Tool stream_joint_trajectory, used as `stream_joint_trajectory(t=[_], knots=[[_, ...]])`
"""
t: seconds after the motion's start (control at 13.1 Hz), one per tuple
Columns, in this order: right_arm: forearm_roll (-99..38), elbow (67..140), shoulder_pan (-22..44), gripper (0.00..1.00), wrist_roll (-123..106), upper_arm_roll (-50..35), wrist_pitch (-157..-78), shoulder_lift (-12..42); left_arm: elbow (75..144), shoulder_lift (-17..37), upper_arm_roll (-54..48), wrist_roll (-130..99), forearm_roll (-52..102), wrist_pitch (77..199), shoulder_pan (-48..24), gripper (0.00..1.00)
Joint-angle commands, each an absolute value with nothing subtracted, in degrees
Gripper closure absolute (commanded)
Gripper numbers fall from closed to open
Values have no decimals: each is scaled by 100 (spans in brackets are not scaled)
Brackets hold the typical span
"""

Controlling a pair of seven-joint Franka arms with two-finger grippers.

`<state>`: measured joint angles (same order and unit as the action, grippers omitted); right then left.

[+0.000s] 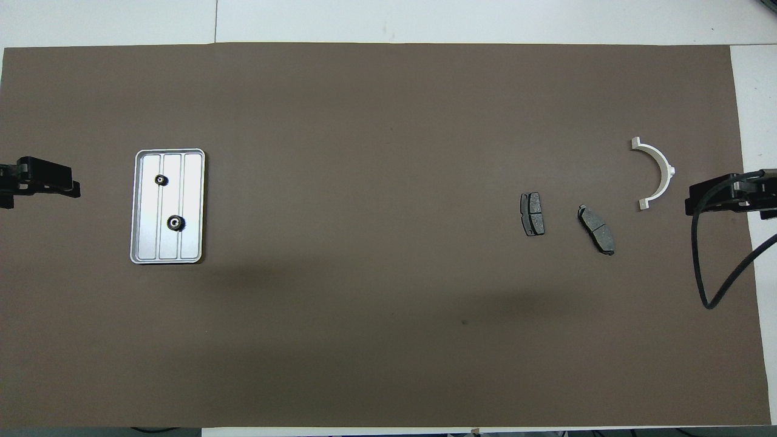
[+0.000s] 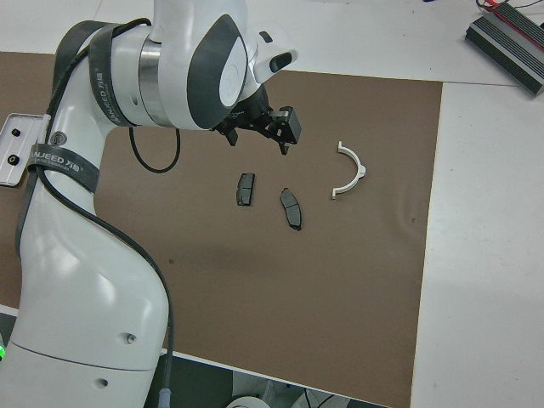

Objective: Place bearing gear from tray to pile
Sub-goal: 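Reach the left gripper over the black gear nearer the robot on the tray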

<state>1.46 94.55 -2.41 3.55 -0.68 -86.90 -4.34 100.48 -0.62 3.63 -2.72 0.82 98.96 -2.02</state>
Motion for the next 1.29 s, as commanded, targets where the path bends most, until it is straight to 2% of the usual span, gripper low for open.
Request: stream_joint_trajectory(t=[0.0,0.76,1.22], knots=[[88,9589,-316,0,272,-97,-8815,-519,10476,-79,378,-290,9,10361,-255,0],[88,9589,-325,0,246,-79,-8815,-519,12224,114,378,-369,9,12453,-343,0],[88,9589,-325,0,246,-79,-8815,-519,12428,509,378,-545,9,12867,-510,0]])
